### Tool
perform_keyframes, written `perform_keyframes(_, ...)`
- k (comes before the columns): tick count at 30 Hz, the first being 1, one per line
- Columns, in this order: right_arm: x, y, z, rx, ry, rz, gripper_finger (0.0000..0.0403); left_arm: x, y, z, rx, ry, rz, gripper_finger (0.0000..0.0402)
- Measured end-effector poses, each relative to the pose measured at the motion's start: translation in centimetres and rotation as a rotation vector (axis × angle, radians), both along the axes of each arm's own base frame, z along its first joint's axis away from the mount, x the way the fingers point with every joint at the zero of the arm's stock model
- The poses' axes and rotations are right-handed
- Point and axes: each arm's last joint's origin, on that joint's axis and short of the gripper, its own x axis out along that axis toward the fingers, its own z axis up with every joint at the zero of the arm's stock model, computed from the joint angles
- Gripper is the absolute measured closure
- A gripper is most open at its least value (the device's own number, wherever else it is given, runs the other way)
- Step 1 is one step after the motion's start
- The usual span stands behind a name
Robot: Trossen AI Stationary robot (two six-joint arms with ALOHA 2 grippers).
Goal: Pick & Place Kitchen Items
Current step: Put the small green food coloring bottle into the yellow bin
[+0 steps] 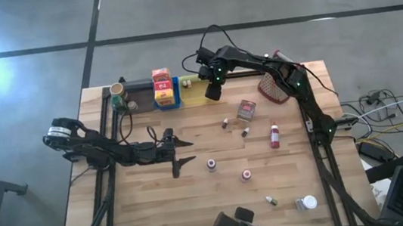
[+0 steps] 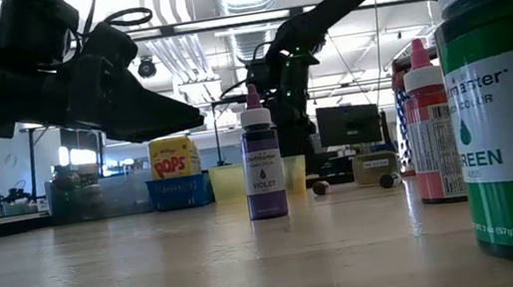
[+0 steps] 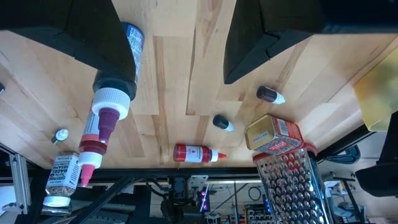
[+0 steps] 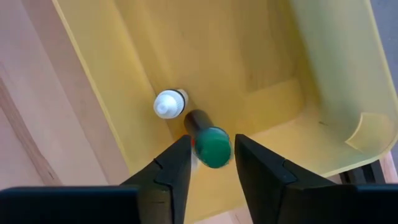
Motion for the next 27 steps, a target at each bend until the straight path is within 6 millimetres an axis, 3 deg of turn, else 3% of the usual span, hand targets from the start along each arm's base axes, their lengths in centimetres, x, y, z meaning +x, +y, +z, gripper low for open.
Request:
perform_keyframes(16,0.05,-0.03,0.02,-0.002,-0.005,0.0,0.0314,0.0,0.0,-0.01,0.0,0.0,0.0,0.0151)
perform_keyframes(27,0.01,0.02,0.76,0.006,-0.003,-0.002,0.0243,0.0,0.0,-0.01,0.0,0.0,0.0,0.0151)
